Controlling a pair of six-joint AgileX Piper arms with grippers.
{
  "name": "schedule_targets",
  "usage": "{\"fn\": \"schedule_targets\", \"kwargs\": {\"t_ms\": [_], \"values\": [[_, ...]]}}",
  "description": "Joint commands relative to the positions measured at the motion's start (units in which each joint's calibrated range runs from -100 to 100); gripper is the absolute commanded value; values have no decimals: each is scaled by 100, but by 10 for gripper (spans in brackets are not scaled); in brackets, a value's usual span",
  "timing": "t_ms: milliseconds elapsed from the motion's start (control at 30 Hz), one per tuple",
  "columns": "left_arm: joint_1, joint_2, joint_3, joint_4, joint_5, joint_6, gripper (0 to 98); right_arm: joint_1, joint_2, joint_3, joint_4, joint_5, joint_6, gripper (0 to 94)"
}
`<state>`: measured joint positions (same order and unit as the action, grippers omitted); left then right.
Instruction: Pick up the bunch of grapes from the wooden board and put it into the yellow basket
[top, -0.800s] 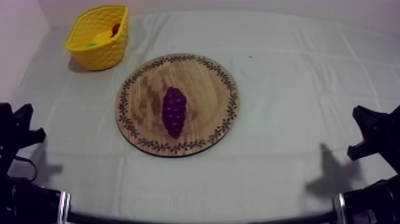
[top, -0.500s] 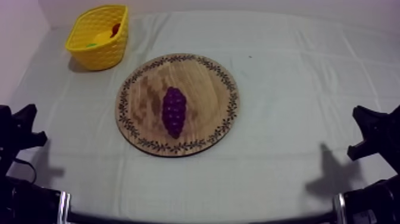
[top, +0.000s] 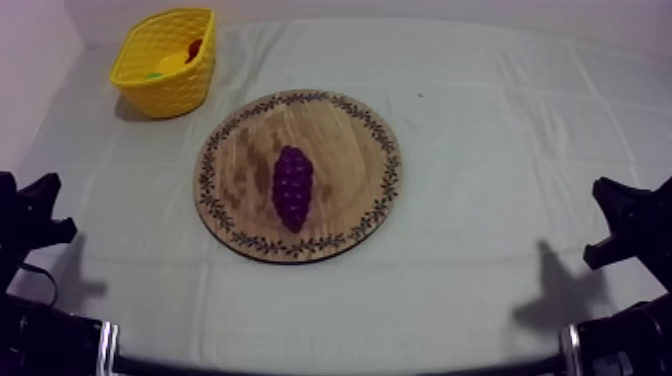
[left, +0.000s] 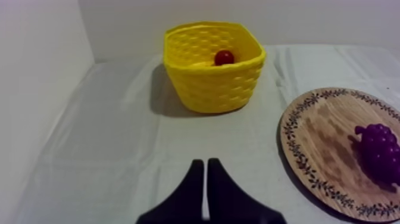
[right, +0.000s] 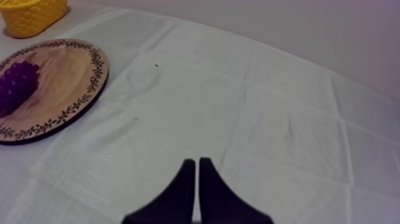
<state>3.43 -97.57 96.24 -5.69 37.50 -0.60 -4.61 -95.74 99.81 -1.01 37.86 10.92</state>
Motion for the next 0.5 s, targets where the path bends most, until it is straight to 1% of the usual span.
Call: {"fn": "schedule_targets", "kwargs": {"t_ms": [0,133,300,400,467], "values": [[21,244,-274,-17,67,36,0,2,-1,-3,1,-4,0,4],[157,819,-1103,-45,339,155,0,2,-1,-3,1,-4,-1,4],[435,1688,-2436,-143,821,458,0,2,-1,-3,1,-4,-1,4],[672,2253,-3242,-290,1150,709,0,2,-1,-3,1,-4,0,4],[880,2634,-3744,-459,1381,926,0,2,-1,-3,1,-4,0,4]]}}
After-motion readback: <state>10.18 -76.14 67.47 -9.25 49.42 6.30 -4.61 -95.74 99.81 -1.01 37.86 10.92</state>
